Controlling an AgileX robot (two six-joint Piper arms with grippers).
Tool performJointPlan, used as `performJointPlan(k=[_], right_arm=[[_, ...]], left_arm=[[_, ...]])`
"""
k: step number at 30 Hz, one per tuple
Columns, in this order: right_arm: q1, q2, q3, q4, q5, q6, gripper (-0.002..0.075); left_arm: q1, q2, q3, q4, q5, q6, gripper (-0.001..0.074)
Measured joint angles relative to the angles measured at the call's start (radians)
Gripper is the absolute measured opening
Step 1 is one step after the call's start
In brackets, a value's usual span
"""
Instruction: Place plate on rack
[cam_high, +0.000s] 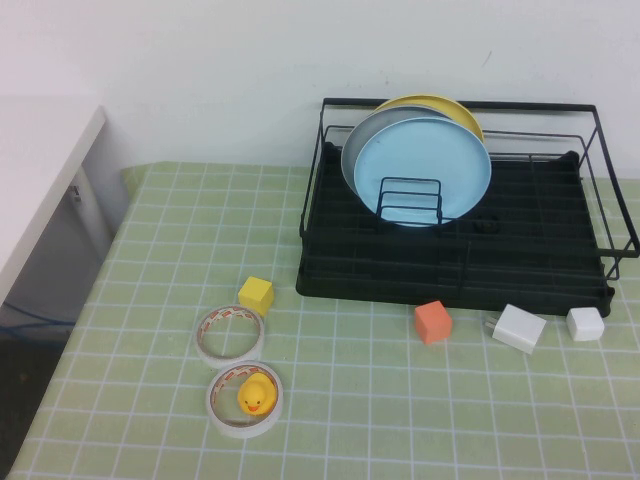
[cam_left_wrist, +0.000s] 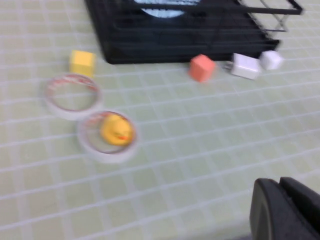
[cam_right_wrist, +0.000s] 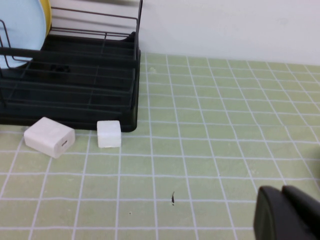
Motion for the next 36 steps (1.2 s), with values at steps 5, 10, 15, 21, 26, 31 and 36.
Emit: performJointPlan(k=[5,10,15,21,26,31,36], right_arm=[[0.000,0.000,0.000,0.000,0.000,0.000,0.0010],[0.000,0.000,0.000,0.000,0.000,0.000,0.0010],[0.000,0.000,0.000,-0.002,0.002,0.000,0.0010],[0.000,0.000,0.000,-0.002,0.002,0.000,0.0009],[0.000,0.000,0.000,-0.002,0.002,0.000,0.0010],[0.000,0.000,0.000,-0.002,0.002,0.000,0.0010],[0.000,0.000,0.000,-0.002,0.002,0.000,0.0010]], left_arm=[[0.002,-0.031,0.033,0.198,-0.076,-0.164,-0.0001],[0.020,-0.114,0.163,0.404,-0.255,-0.366,-0.0001],[0.043,-0.191,0.320,0.510,-0.430,-0.464,-0.0001],[0.079,-0.191,0.415,0.537,-0.490,-0.521,-0.0001],[0.081,-0.193,0.417,0.535,-0.491,-0.526,-0.0001],[0.081,-0.193,0.417,0.535,-0.482,-0.523,-0.0002],[0.081,-0.193,0.417,0.535,-0.479,-0.523,-0.0002]])
